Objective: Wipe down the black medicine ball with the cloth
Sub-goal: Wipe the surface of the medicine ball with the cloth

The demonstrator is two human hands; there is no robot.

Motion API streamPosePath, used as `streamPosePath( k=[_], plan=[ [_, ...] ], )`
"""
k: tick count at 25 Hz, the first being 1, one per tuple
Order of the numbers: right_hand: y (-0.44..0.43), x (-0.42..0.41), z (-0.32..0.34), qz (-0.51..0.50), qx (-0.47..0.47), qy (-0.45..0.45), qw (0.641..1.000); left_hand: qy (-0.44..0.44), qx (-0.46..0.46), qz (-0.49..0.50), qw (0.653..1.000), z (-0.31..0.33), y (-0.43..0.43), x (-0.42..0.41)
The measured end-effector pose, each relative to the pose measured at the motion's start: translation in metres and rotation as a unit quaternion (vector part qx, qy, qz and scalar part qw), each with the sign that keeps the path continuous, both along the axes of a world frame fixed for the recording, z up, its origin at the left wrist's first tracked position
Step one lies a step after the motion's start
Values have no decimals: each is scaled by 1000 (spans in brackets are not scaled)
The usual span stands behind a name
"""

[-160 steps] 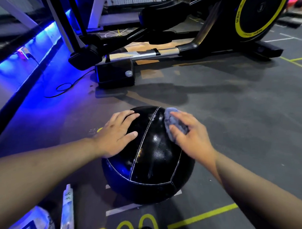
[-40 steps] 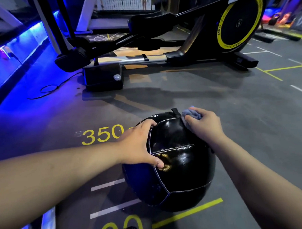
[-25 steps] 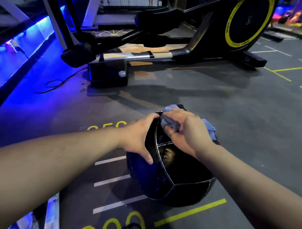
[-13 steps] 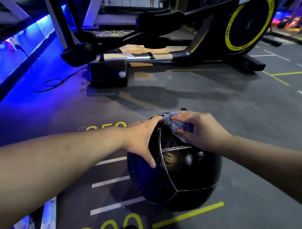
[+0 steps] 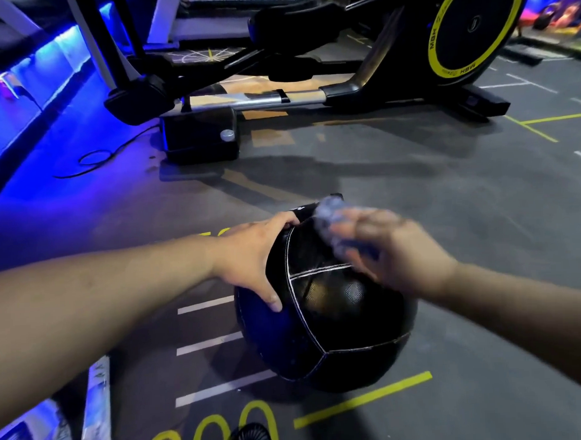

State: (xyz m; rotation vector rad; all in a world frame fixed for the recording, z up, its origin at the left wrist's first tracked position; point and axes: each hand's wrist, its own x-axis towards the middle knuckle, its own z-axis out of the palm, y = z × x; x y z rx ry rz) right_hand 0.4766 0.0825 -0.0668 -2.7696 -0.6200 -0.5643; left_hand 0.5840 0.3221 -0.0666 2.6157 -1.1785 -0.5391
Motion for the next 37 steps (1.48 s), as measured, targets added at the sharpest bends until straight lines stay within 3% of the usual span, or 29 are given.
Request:
streamPosePath(
  k=[2, 4, 5, 7, 9, 11, 14, 17, 19, 21, 23, 25, 26, 28, 29, 30, 31, 34, 35, 37],
  plan=[
    [-24, 11, 5, -219, 126, 72, 965, 7, -3, 11, 1000, 1, 2, -3],
    [-28, 5, -3, -311, 168, 84, 932, 1, -1, 13, 1000, 1, 1, -8],
    [-20, -1, -6, -285, 163, 45, 944, -4, -3, 11, 1000, 1, 0, -9],
    [6, -9, -7, -138, 139, -16, 981, -6, -7, 14, 1000, 0, -2, -7],
    [34, -11, -7, 19, 42, -29, 999, -8, -1, 17, 1000, -2, -3, -7],
    [55, -9, -12, 105, -88, -34, 990, -3, -2, 19, 1000, -2, -2, -7],
    [46, -11, -20, 71, -106, -20, 992, 8, -8, 14, 1000, 0, -2, -7],
    [10, -25, -24, -79, 51, -4, 996, 4, 4, 3, 1000, 1, -5, -7],
    [-11, -33, -18, -199, 184, 35, 962, 5, -2, 6, 1000, 1, -5, -9],
    [-26, -34, -9, -302, 234, 76, 921, 2, 0, 5, 1000, 3, -4, -11],
    [-33, -28, -2, -353, 228, 94, 903, -2, 3, 5, 1000, 6, -4, -13],
    [-26, -18, 17, -337, 327, 82, 879, -4, 7, 4, 1000, 7, -4, -13],
    [-19, -12, 29, -287, 445, 80, 845, -5, 6, 2, 1000, 7, -4, -12],
    [0, 0, 52, -154, 677, 94, 714, -5, 4, 1, 1000, 5, -3, -12],
    [8, 4, 57, -109, 737, 98, 660, -7, 8, 0, 1000, 4, -2, -12],
    [14, 8, 56, -99, 750, 102, 646, -11, 11, 0, 1000, 4, -2, -12],
    [16, 10, 50, -120, 723, 100, 673, -13, 15, 1, 1000, 4, -1, -12],
    [7, 7, 18, -219, 439, 112, 864, -10, 12, 0, 1000, 3, 1, -12],
    [3, 4, 14, -232, 332, 130, 905, -7, 10, 0, 1000, 4, 1, -12],
    [-1, 3, 15, -223, 132, 160, 952, -6, 8, -2, 1000, 3, -2, -12]
  ],
)
